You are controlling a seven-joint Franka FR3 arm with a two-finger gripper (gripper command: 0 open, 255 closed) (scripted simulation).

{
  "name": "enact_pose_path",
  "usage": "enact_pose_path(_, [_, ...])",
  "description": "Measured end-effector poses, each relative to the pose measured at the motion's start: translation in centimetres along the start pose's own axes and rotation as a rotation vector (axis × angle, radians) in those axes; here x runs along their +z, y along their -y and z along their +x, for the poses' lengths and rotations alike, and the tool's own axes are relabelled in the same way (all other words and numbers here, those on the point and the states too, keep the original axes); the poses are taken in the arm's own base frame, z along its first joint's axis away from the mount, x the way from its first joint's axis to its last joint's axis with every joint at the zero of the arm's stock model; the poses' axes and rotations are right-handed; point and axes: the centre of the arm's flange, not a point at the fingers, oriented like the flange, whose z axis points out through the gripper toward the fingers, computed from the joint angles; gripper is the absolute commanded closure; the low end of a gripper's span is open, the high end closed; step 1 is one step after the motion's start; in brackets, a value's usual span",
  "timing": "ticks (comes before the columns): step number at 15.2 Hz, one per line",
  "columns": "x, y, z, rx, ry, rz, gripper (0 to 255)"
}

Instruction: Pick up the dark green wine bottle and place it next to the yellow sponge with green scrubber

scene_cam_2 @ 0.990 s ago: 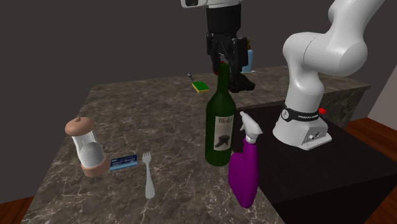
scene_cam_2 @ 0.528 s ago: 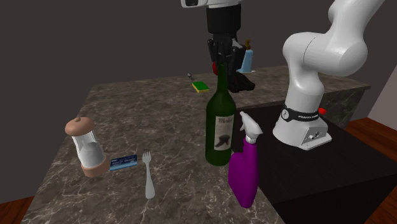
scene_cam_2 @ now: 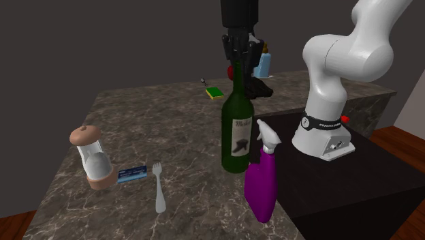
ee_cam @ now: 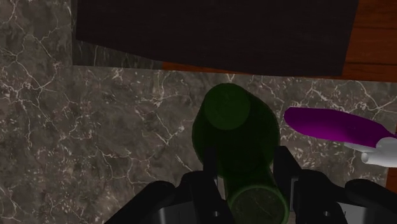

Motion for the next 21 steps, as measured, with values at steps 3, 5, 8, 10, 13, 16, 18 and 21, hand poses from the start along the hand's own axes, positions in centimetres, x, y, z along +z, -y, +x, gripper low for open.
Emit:
enact_pose_path(3, [-1.5, 0.1, -0.3, 0.000, 0.000, 0.000, 255])
enact_pose_path(5, [-2.6, 0.1, -0.4, 0.000, 0.000, 0.000, 255])
enact_pose_path(8, [-4.1, 0.0, -0.6, 0.000, 0.000, 0.000, 255])
enact_pose_path(10, [-5.3, 0.0, -0.7, 0.000, 0.000, 0.000, 255])
enact_pose_path(13, [-6.7, 0.0, -0.8, 0.000, 0.000, 0.000, 255])
enact_pose_path(16, [-8.4, 0.0, -1.1, 0.000, 0.000, 0.000, 255])
enact_pose_path(18, [-9.4, 0.0, -1.3, 0.000, 0.000, 0.000, 255])
enact_pose_path(21, [-11.0, 0.0, -1.4, 0.000, 0.000, 0.000, 255])
